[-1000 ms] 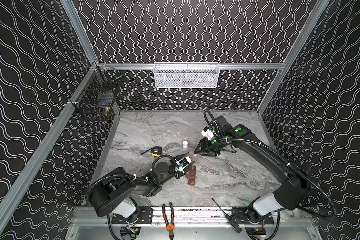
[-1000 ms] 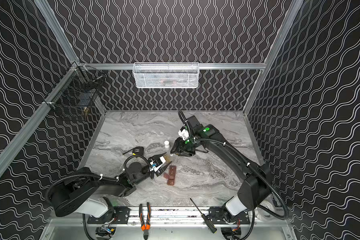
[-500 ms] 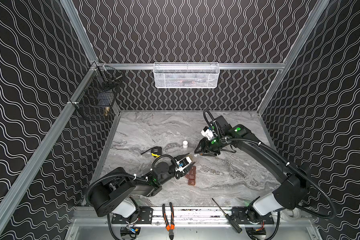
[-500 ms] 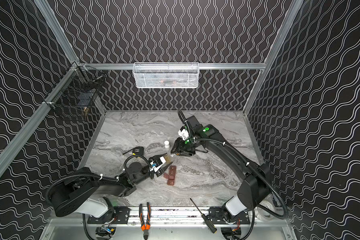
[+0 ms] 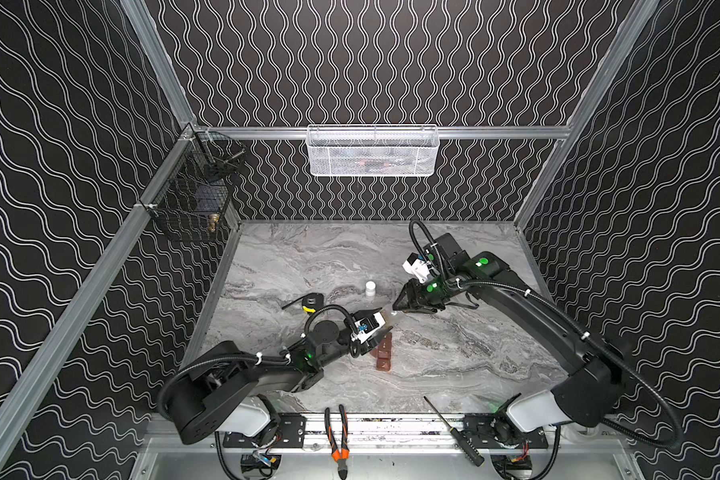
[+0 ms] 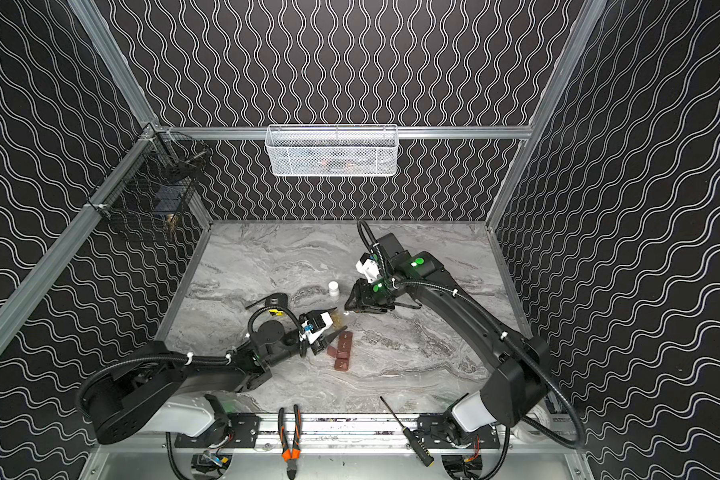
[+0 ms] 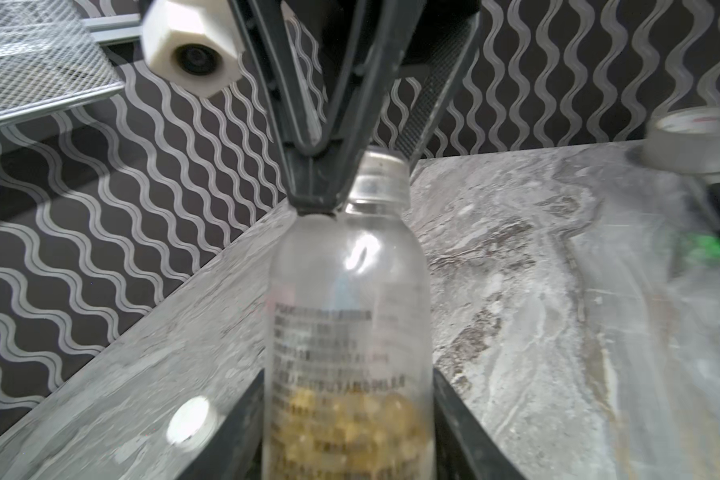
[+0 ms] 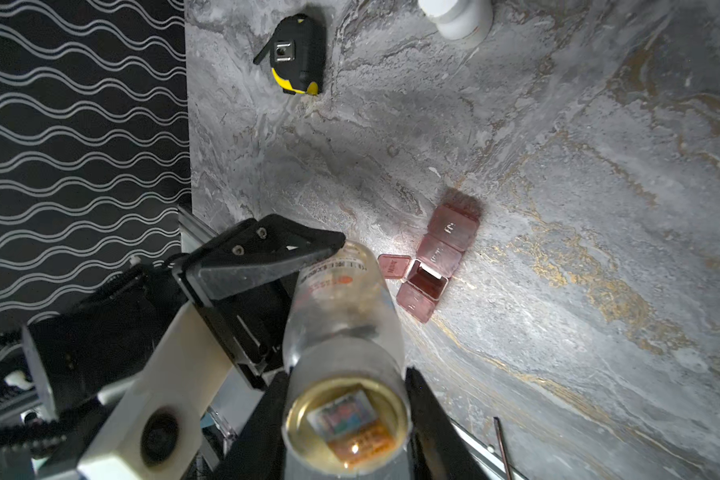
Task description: Sort the pills into containers
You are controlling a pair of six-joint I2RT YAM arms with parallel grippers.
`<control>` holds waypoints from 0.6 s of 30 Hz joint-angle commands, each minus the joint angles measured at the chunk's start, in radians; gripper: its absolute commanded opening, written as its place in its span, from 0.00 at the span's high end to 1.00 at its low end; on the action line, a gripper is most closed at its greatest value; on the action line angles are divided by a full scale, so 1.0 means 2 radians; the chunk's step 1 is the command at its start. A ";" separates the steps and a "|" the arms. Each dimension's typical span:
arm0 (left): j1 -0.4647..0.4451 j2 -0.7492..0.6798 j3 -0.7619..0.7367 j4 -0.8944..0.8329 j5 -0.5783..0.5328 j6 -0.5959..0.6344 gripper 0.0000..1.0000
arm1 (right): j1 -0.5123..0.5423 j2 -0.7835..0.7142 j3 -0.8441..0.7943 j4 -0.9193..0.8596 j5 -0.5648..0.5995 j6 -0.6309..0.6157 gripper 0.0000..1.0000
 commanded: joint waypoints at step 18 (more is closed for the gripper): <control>0.000 -0.047 -0.001 -0.019 0.103 -0.035 0.92 | 0.025 -0.074 -0.060 -0.019 0.092 -0.231 0.62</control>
